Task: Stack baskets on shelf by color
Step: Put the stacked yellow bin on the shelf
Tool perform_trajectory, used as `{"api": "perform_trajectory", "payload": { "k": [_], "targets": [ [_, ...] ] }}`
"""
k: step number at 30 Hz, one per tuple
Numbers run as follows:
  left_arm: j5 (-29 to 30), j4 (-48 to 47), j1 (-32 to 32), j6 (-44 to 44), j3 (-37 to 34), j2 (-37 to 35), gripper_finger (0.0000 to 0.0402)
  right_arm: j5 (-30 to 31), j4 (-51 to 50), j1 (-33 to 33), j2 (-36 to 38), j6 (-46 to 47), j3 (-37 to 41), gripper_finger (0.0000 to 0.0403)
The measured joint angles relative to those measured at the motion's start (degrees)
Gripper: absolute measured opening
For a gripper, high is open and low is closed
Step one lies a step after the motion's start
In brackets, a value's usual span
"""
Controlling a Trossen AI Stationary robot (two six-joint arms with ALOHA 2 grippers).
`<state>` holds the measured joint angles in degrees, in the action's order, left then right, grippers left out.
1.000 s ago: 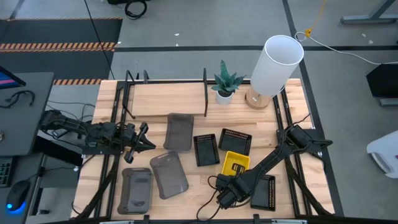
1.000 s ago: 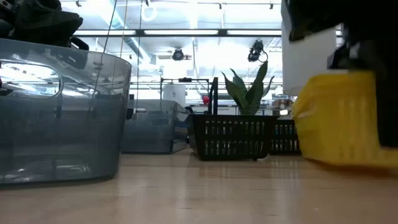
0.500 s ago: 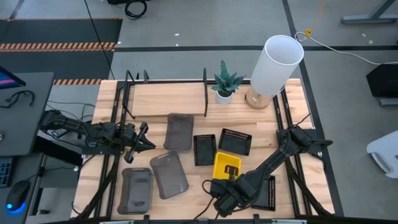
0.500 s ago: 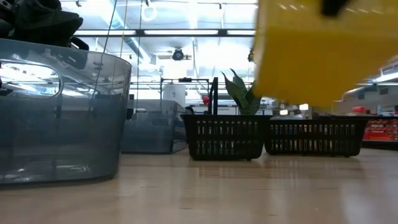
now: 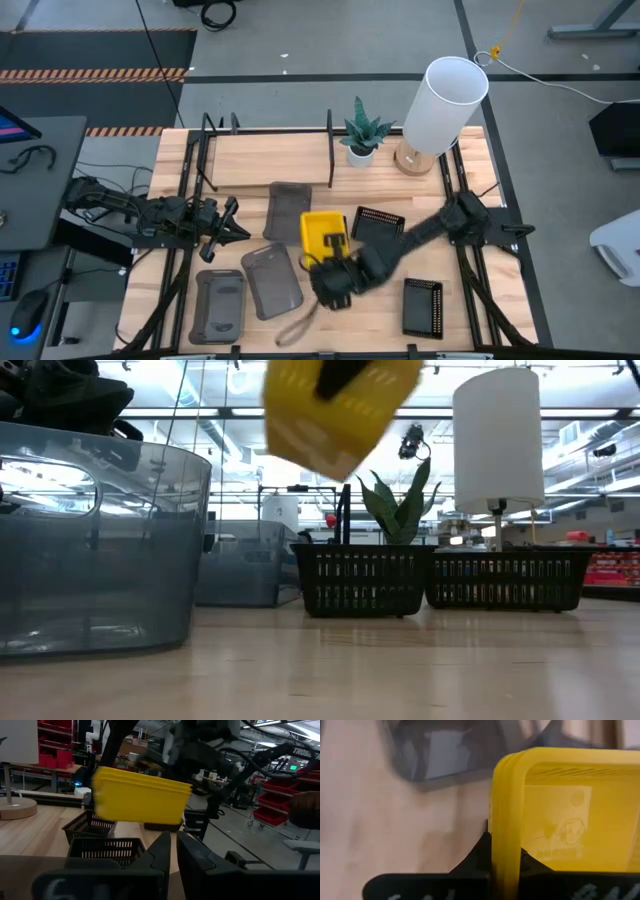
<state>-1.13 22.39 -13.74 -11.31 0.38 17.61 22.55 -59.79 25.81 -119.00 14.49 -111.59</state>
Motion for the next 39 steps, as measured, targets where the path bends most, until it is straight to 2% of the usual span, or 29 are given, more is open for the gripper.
{"api": "perform_trajectory", "payload": {
  "k": [7, 14, 21, 25, 33, 39],
  "targets": [
    [0.00, 0.01, 0.00, 0.00, 0.00, 0.00, 0.0031, -3.77, 5.33, -10.27, 0.00, -14.10, 0.00, 0.0010],
    [-0.02, 0.02, 0.02, 0.02, 0.00, 0.00, 0.0036, -8.55, 7.96, -19.26, 0.00, -22.24, -0.04, 0.0011],
    [-0.02, 0.00, 0.02, 0.02, 0.00, 0.00, 0.0037, -11.58, 6.61, -26.33, 0.02, -27.32, -4.40, 0.0011],
    [-0.01, 0.01, 0.00, 0.02, 0.00, 0.00, 0.0030, -15.60, 9.00, -30.89, 0.11, -31.85, -6.29, 0.0011],
    [0.00, 0.01, 0.00, 0.04, 0.00, 0.00, 0.0035, -20.56, 12.41, -39.04, 0.03, -36.13, -4.40, 0.0011],
    [-0.02, 0.00, 0.02, 0.04, 0.00, 0.00, 0.0038, -22.25, 14.32, -41.04, 0.01, -36.88, -1.71, 0.0011]
  ]
}}
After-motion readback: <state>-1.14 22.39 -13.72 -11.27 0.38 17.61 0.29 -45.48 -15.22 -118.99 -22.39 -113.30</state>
